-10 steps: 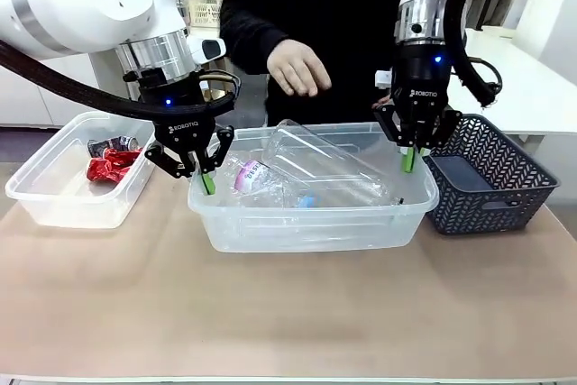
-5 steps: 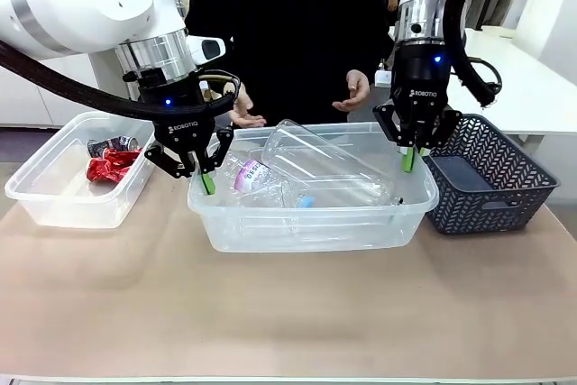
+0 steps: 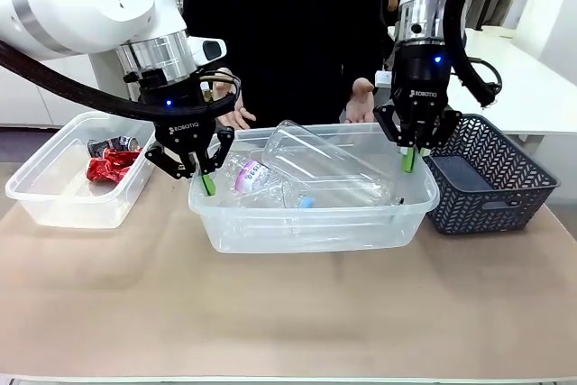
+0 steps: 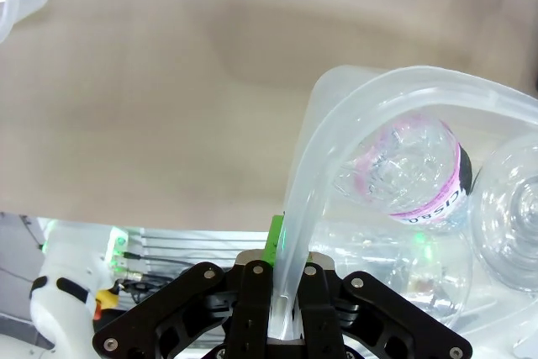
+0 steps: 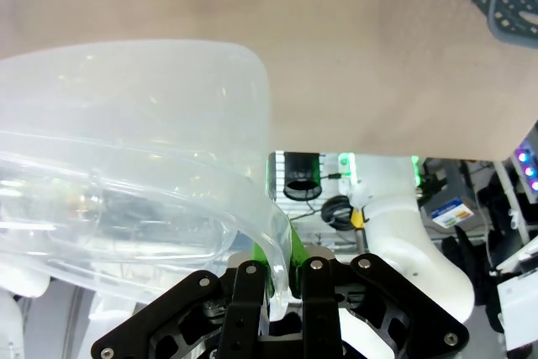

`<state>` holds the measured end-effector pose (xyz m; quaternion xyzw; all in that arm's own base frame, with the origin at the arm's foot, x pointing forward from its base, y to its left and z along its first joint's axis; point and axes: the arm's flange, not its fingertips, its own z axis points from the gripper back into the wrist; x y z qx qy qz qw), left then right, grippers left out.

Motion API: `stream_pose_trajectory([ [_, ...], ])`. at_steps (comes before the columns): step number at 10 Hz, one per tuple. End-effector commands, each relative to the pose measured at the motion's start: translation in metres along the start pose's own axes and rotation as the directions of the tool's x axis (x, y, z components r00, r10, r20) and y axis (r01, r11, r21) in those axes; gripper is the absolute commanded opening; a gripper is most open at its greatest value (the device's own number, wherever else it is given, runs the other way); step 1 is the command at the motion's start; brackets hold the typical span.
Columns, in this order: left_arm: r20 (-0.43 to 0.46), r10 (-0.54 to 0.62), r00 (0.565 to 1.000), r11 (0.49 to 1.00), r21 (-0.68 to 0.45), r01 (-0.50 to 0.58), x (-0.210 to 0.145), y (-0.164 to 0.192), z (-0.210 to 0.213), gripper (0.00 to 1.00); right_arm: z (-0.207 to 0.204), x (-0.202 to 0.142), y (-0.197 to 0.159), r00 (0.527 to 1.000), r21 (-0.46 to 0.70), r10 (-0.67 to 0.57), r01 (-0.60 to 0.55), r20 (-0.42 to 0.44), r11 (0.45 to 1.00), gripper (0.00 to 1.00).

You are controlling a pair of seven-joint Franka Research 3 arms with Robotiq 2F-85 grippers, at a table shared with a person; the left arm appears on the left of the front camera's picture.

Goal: Sort the waste into each basket.
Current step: Offer the picked Organizing box to the human.

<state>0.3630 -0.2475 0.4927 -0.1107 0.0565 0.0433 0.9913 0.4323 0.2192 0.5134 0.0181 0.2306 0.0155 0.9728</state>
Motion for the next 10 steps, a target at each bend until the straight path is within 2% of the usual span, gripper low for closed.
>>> stream_pose_trajectory([
  [1, 0.0, -0.022, 1.0, 0.999, 0.045, 0.022, 0.05, -0.006, 0.019, 0.04, 0.042, 0.048, 0.027, 0.998, -0.035, 0.064, -0.063, 0.022, 0.997, 0.06],
  [3, 0.023, 0.001, 1.0, 0.998, 0.065, -0.002, 0.109, -0.001, 0.035, 0.04, 0.069, 0.107, 0.051, 0.994, -0.015, 0.109, -0.109, -0.02, 0.994, 0.06],
  [5, -0.004, 0.057, 0.998, 0.997, 0.054, -0.057, 0.15, 0.012, 0.036, 0.04, 0.064, 0.138, 0.064, 0.993, 0.013, 0.108, -0.108, -0.05, 0.994, 0.06],
  [8, 0.015, 0.078, 0.997, 0.997, -0.004, -0.078, 0.165, 0.024, 0.026, 0.04, 0.049, 0.15, 0.058, 0.997, 0.036, 0.083, -0.082, -0.009, 0.996, 0.06],
  [9, 0.025, 0.106, 0.994, 0.994, -0.015, -0.106, 0.165, 0.023, 0.023, 0.04, 0.043, 0.153, 0.06, 0.996, 0.011, 0.083, -0.082, -0.036, 0.997, 0.06],
  [10, -0.02, 0.063, 0.998, 0.996, 0.061, -0.062, 0.167, 0.035, 0.02, 0.04, 0.044, 0.157, 0.049, 0.997, 0.015, 0.08, -0.08, 0.002, 0.997, 0.06],
])
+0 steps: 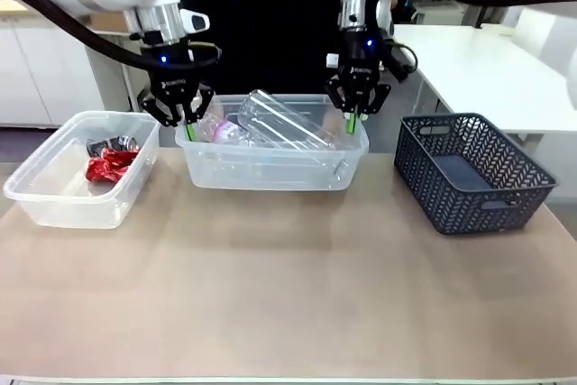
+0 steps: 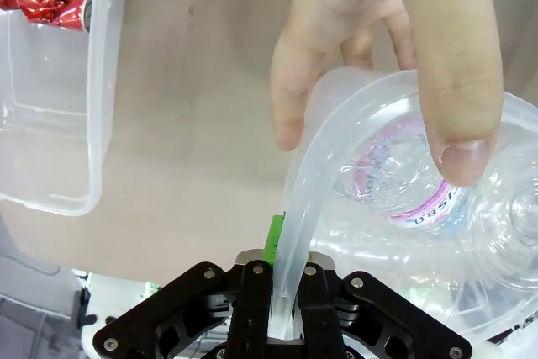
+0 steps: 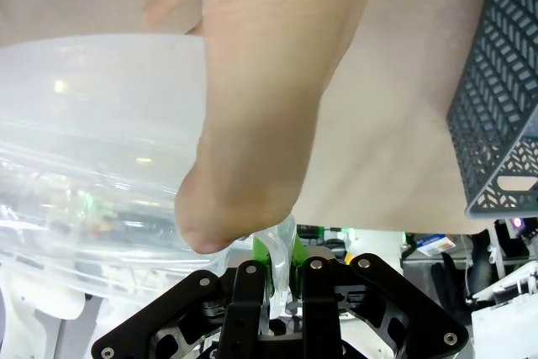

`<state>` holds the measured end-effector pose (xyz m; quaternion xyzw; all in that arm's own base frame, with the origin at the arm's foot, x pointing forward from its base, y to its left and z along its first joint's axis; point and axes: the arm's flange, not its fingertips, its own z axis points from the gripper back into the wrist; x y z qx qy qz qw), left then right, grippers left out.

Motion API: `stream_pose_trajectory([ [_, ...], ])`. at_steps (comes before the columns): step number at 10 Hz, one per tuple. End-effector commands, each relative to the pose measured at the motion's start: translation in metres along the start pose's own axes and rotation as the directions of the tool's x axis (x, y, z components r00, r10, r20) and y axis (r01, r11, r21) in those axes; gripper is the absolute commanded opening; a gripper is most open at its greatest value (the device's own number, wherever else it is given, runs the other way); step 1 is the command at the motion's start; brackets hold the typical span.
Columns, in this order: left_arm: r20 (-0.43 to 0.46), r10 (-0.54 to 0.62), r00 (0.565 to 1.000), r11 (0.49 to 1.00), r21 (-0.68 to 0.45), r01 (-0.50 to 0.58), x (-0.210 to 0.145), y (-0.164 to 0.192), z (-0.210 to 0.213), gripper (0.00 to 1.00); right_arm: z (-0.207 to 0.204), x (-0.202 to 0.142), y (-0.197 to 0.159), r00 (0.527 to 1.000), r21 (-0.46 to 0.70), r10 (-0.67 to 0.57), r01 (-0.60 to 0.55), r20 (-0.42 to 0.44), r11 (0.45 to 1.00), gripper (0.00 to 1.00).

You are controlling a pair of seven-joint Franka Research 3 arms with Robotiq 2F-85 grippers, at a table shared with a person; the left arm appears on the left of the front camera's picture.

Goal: Sort the waste into each basket.
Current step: Offer the picked Organizing box to the human, then release the Organizing box you were holding.

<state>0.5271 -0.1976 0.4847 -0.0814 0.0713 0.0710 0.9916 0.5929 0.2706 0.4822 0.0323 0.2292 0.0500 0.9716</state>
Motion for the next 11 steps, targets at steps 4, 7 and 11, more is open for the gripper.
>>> stream_pose_trajectory([
  [4, -0.001, 0.001, 1.0, 1.0, 0.004, -0.001, 0.0, 0.001, 0.0, 0.04, 0.001, -0.002, 0.003, 1.0, 0.003, 0.006, -0.006, 0.0, 1.0, 0.06],
  [7, -0.001, 0.001, 1.0, 1.0, 0.004, -0.001, 0.0, 0.001, 0.0, 0.04, 0.001, -0.002, 0.003, 1.0, 0.003, 0.006, -0.006, 0.0, 1.0, 0.06],
  [11, 0.036, -0.046, 0.998, 0.999, -0.003, 0.046, -0.007, -0.005, 0.01, 0.75, 0.003, -0.03, -0.022, 0.991, 0.044, -0.058, 0.053, 0.116, 0.998, 0.71],
])
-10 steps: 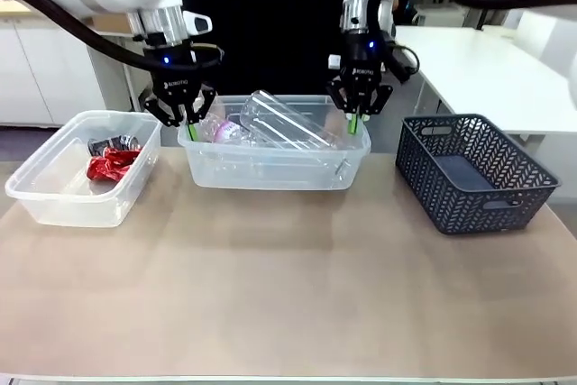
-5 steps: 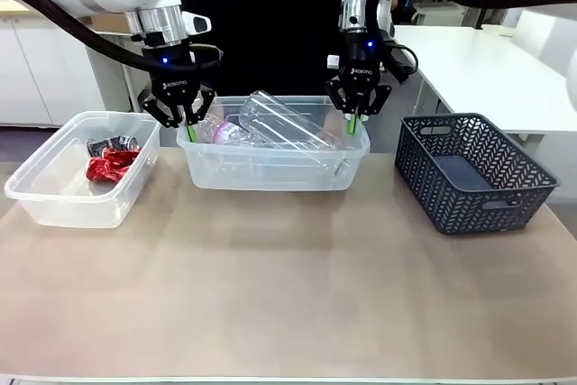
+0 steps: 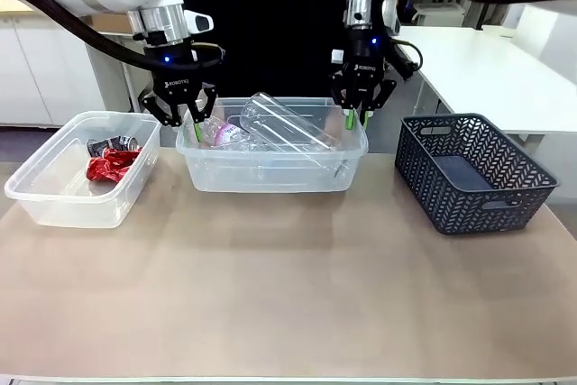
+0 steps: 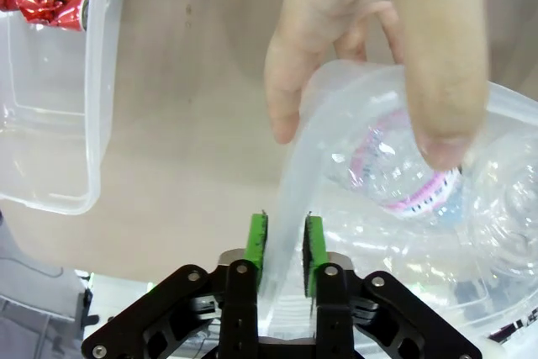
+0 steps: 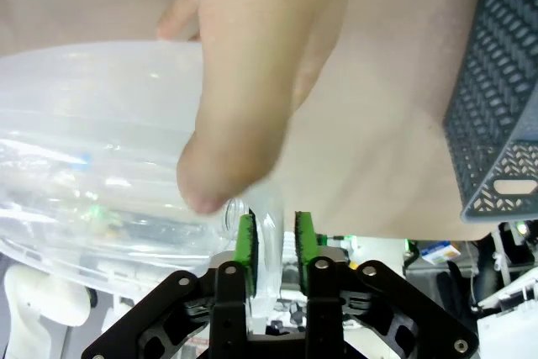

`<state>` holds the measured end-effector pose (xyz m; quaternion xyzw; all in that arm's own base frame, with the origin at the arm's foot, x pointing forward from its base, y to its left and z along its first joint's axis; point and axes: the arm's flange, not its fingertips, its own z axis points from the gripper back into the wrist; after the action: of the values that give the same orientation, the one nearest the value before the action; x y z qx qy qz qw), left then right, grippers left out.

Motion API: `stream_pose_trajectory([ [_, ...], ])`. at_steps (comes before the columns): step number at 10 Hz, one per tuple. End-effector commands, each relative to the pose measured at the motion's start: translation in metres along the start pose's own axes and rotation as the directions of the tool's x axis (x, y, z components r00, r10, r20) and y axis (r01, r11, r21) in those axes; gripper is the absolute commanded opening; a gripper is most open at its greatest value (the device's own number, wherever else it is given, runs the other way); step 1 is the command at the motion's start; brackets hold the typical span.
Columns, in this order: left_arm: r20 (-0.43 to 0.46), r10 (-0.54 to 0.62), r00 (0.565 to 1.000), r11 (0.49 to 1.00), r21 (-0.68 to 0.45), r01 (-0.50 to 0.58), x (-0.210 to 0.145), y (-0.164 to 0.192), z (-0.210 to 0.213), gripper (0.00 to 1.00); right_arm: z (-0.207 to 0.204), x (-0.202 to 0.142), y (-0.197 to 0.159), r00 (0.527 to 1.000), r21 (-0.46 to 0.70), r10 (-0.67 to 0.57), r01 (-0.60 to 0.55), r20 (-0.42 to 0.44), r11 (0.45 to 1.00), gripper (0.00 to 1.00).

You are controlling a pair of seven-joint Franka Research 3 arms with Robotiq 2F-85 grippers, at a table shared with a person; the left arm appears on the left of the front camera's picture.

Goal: Sort the waste into each basket.
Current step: Release the Organizing box you were holding.

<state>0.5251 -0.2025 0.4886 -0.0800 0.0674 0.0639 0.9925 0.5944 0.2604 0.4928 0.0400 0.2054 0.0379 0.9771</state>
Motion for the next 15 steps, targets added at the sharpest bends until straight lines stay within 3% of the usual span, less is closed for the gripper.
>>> stream_pose_trajectory([
  [1, 0.037, -0.034, 0.999, 0.999, -0.009, 0.034, -0.007, 0.001, 0.011, 1.0, -0.004, -0.036, -0.018, 0.992, 0.053, -0.054, 0.048, 0.116, 0.997, 1.0],
  [4, 0.06, -0.017, 0.998, 1.0, -0.012, 0.018, -0.016, 0.008, 0.023, 0.97, -0.004, -0.05, -0.021, 0.961, 0.142, -0.063, 0.025, 0.271, 0.99, 0.97],
  [8, 0.085, -0.029, 0.996, 0.998, -0.061, 0.034, -0.024, 0.028, 0.032, 1.0, -0.013, -0.073, -0.025, 0.926, 0.223, -0.097, 0.014, 0.364, 0.975, 1.0],
  [10, 0.051, -0.076, 0.996, 0.989, -0.126, 0.082, -0.024, 0.035, 0.026, 1.0, -0.016, -0.078, -0.029, 0.924, 0.244, -0.12, 0.029, 0.363, 0.969, 1.0],
  [11, 0.074, -0.016, 0.997, 0.999, -0.042, 0.02, -0.018, 0.02, 0.037, 1.0, -0.002, -0.062, -0.018, 0.932, 0.201, -0.108, 0.039, 0.345, 0.979, 1.0],
  [15, 0.074, -0.016, 0.997, 0.999, -0.042, 0.02, -0.018, 0.02, 0.037, 1.0, -0.002, -0.062, -0.018, 0.932, 0.201, -0.108, 0.039, 0.345, 0.979, 1.0],
])
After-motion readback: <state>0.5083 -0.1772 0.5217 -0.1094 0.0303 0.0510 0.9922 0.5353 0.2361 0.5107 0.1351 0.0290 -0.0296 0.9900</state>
